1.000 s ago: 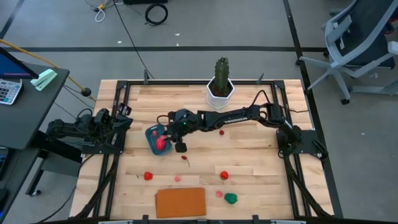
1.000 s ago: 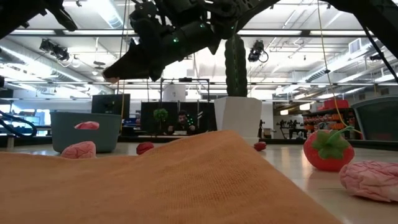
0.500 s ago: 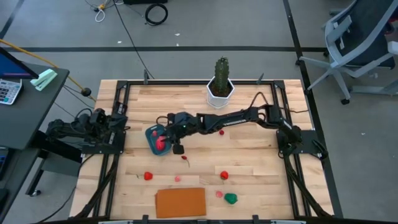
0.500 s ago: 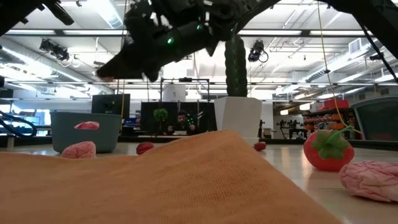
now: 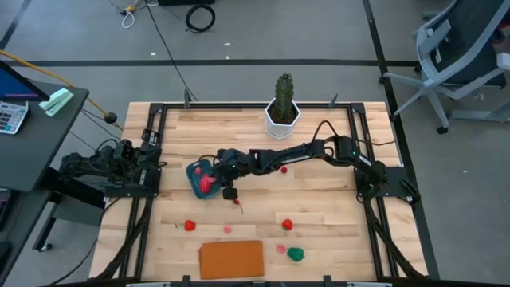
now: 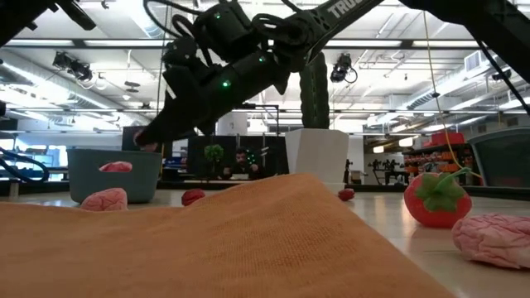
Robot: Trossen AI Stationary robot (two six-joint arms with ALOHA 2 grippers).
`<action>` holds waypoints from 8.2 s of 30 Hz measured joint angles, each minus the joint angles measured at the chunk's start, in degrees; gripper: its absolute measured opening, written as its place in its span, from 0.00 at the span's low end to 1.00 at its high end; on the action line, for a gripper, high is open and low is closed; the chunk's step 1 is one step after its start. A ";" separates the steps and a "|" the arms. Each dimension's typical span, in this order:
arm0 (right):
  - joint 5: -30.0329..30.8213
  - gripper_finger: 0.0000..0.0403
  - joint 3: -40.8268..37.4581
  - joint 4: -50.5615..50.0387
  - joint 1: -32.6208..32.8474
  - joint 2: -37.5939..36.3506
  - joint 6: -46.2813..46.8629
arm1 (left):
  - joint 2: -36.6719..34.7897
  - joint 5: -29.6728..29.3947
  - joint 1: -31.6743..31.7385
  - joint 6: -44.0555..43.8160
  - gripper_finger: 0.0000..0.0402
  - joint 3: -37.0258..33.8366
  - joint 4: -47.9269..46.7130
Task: Pick and placing Produce into tupperware
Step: Put the peach into the blue bin, then put the strawberry into the blue bin, then put the cherry into the blue bin
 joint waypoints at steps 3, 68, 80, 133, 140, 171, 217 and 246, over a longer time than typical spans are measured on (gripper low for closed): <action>-0.14 0.30 0.00 -0.37 0.35 0.00 -0.07 | 0.00 0.00 -0.02 0.02 0.06 0.00 0.00; 25.26 0.42 0.00 -47.10 -1.95 -34.69 -8.81 | 70.75 26.36 -23.96 -72.52 0.32 37.70 -85.72; 25.28 0.42 0.00 -46.85 -5.30 -45.89 -8.56 | 75.08 22.45 -25.83 -71.11 0.32 37.68 -86.06; 25.02 0.42 0.00 -48.03 -5.95 -45.79 -6.23 | 82.05 -16.53 -9.97 -50.81 0.01 62.23 -122.99; 25.03 0.42 0.00 -49.68 -5.93 -45.79 -6.16 | 82.18 -8.66 0.49 -41.04 0.01 62.23 -117.81; 25.03 0.42 0.00 -63.61 -5.90 -45.77 3.99 | 82.18 -2.71 6.15 -38.78 0.02 48.34 -103.25; 11.11 0.42 -42.64 -29.58 -5.84 -45.77 3.58 | 86.47 -3.65 3.14 -25.55 0.32 72.46 -96.62; 11.47 0.42 -56.39 -6.96 -5.91 -36.66 9.01 | 87.43 -4.54 3.21 -22.68 0.28 72.46 -94.16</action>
